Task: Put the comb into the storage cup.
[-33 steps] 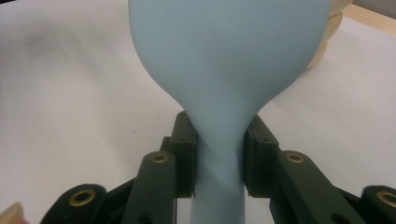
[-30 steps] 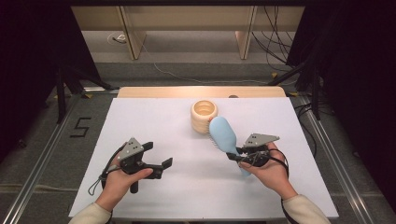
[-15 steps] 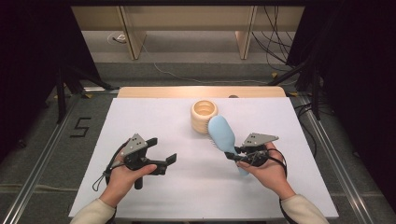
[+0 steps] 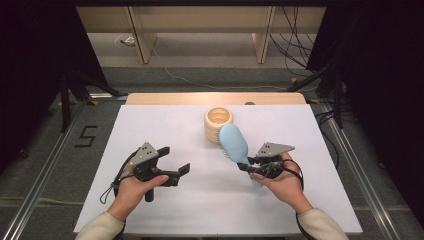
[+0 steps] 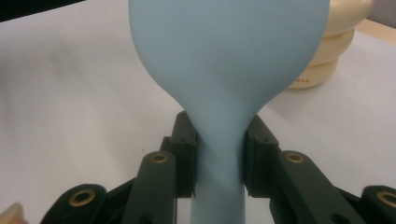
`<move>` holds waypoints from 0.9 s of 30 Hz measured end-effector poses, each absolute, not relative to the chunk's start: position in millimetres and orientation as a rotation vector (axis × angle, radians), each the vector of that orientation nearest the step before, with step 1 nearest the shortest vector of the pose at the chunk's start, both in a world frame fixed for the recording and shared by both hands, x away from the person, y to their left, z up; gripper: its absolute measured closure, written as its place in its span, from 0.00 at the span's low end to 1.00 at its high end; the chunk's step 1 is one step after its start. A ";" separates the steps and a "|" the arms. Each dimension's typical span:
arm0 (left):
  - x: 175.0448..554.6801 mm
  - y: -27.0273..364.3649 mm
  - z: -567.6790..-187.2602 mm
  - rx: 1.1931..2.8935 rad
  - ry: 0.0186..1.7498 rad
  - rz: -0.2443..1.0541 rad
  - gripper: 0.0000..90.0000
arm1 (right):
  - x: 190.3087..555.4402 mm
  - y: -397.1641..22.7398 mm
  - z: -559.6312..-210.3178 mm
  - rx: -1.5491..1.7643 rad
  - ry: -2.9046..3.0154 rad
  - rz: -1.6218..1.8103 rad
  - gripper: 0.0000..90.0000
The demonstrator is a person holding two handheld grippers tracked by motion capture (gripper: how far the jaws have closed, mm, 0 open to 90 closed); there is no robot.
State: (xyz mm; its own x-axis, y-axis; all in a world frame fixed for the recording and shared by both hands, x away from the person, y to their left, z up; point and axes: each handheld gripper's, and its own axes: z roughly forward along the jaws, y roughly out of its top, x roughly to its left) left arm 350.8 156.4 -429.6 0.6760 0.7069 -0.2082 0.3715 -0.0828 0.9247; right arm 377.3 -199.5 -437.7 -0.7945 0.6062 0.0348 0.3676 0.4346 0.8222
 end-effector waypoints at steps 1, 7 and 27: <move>350.9 155.9 -429.5 1.695 0.880 0.349 0.02 | 377.4 -198.8 -437.7 0.845 2.424 1.292 0.78; 351.8 154.6 -428.9 1.695 0.876 0.348 0.02 | 377.4 -195.1 -438.2 0.839 2.425 1.294 0.78; 353.9 149.3 -427.1 1.691 0.866 0.342 0.02 | 376.8 -181.8 -438.4 0.823 2.420 1.317 0.78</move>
